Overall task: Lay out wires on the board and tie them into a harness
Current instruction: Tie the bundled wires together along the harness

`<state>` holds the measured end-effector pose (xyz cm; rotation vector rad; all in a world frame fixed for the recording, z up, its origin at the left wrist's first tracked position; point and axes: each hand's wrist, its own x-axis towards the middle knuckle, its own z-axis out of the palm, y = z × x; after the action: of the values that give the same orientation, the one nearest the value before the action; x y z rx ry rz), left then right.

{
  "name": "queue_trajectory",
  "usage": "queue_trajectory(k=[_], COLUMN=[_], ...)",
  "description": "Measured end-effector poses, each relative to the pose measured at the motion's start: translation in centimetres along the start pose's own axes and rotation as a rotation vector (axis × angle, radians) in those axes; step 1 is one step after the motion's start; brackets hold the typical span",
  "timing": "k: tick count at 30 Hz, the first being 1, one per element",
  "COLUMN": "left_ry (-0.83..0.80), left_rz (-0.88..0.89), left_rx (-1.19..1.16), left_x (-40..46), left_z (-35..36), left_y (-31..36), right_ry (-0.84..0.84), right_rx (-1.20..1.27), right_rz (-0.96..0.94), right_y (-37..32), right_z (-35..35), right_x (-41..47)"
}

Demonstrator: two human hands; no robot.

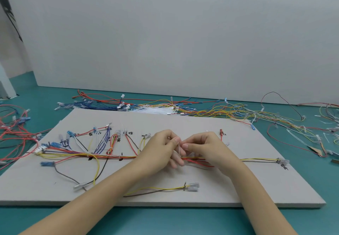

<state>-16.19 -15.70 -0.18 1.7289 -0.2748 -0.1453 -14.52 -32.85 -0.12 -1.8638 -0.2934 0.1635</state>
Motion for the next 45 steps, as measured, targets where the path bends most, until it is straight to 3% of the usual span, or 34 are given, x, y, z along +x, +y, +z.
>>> queue_trajectory(k=[2,13,26,45], left_ry=[0.022,0.009,0.001,-0.015], left_rz=[-0.085,-0.262,-0.189,-0.195], left_rx=[-0.164,-0.540,-0.305,-0.259], left_x=[-0.2,-0.7,-0.3,0.0], left_z=[0.3,-0.8,0.1,0.1], left_y=[0.0,-0.2,-0.7,-0.5], right_ry=[0.035,0.072,-0.025,-0.008], right_rx=[0.018,0.048,0.142,0.068], right_rz=[0.007,0.079,0.102,0.096], right_y=[0.0,-0.2,-0.7,-0.5], right_z=[0.1,0.1,0.1,0.3], right_x=[0.0,-0.2,-0.5,-0.6])
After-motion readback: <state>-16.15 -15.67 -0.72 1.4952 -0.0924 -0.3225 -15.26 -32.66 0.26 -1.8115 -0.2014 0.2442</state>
